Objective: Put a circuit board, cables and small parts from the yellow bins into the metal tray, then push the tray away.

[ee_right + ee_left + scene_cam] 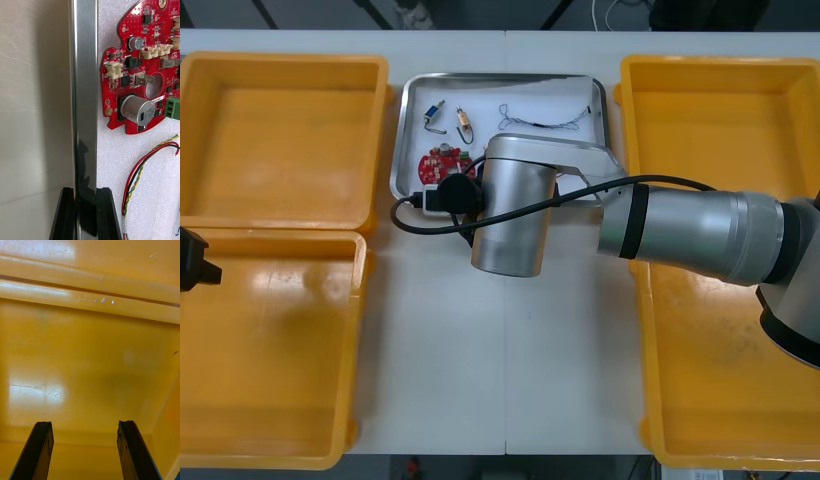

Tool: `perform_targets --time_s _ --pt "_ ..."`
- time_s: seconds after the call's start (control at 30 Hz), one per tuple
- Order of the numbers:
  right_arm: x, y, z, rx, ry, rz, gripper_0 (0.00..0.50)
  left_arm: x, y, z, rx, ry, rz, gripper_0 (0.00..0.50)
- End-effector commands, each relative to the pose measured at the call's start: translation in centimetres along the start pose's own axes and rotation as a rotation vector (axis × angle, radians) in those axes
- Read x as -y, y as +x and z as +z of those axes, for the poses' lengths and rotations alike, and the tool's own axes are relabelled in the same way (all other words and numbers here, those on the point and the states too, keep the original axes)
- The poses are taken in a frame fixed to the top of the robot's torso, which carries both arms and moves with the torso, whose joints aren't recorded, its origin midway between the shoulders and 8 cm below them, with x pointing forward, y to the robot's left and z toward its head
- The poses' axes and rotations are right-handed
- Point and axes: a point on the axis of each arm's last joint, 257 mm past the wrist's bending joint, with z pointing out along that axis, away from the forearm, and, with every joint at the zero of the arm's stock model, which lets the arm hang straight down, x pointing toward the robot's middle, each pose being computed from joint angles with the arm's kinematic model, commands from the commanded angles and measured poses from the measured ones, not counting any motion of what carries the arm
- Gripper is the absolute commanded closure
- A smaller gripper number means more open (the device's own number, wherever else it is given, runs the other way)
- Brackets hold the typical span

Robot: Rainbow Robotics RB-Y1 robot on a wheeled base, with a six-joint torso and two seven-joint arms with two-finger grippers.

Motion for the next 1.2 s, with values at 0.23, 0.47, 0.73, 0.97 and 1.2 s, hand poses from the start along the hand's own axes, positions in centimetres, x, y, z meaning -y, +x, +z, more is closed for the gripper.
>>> perform_targets --time_s 0.23,0.47,0.73,0.97,1.2 --pt "4.7 -1.9 0.0 0.05 0.112 -0.088 0.5 -1.2 -0.2 -1.3 0.019 -0.038 0.119 0.0" --pt "6.7 -1.9 0.5 0.029 0.137 -0.044 0.5 -1.2 -0.2 -1.3 0.019 -0.038 0.119 0.0" --pt "8.9 -2.1 1.2 0.046 0.168 -0.012 0.5 -1.2 -0.2 -1.3 0.019 -0.038 0.119 0.0" --pt "9.6 -2.7 0.9 0.055 0.175 -0.002 0.5 -1.2 -0.2 -1.3 0.019 -0.038 0.119 0.0" --pt "9.8 -2.5 1.0 0.052 0.178 0.0 0.5 -1.2 -0.2 -1.3 0.019 -0.038 0.119 0.0"
